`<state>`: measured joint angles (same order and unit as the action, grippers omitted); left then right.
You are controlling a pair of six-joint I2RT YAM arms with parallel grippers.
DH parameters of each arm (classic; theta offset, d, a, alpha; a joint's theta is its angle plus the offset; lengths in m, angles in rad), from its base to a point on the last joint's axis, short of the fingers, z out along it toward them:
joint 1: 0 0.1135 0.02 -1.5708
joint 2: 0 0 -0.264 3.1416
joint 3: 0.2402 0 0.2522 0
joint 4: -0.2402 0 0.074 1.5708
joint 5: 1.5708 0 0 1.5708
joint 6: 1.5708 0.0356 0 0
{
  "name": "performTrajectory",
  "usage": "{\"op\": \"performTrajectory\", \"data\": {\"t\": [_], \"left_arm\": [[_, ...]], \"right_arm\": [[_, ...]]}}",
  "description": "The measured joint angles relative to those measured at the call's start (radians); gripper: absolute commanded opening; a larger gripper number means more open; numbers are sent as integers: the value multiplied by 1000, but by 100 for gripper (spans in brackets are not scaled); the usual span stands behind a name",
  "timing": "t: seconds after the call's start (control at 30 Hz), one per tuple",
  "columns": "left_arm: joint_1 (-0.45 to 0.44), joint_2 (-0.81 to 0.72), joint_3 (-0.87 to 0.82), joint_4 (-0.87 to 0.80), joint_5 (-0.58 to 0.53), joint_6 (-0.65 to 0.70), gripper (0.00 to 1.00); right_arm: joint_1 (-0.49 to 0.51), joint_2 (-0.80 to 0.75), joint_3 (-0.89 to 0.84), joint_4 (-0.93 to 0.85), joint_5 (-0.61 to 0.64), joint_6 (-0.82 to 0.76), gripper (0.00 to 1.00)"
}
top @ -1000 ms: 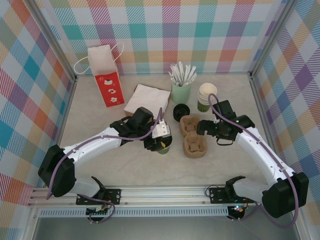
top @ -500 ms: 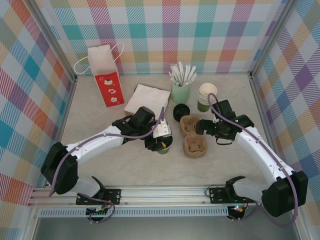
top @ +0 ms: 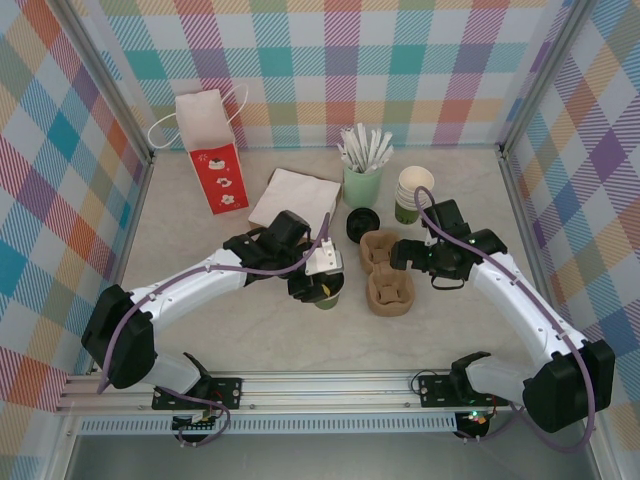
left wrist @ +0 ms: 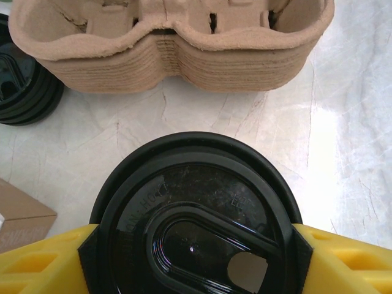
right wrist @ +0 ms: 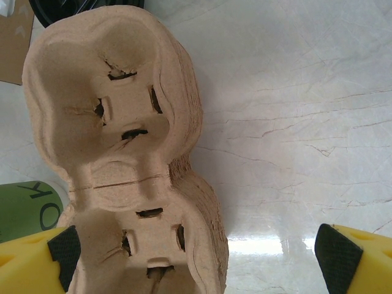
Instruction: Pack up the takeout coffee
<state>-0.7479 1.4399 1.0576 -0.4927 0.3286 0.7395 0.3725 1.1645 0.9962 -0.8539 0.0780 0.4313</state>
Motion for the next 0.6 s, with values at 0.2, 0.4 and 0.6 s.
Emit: {"op": "performTrajectory", "data": {"t": [0.2,0.4,0.6], "left_arm": [[-1,0,0,-6,2,3,72],[-1,0,0,-3,2,7,73],[-1,14,0,-3,3,7,73]], "right_arm": [[0,2,0,0,0,-2,100],[0,3,0,0,-5,-3,100],[0,3,0,0,-8,-3,100]]}}
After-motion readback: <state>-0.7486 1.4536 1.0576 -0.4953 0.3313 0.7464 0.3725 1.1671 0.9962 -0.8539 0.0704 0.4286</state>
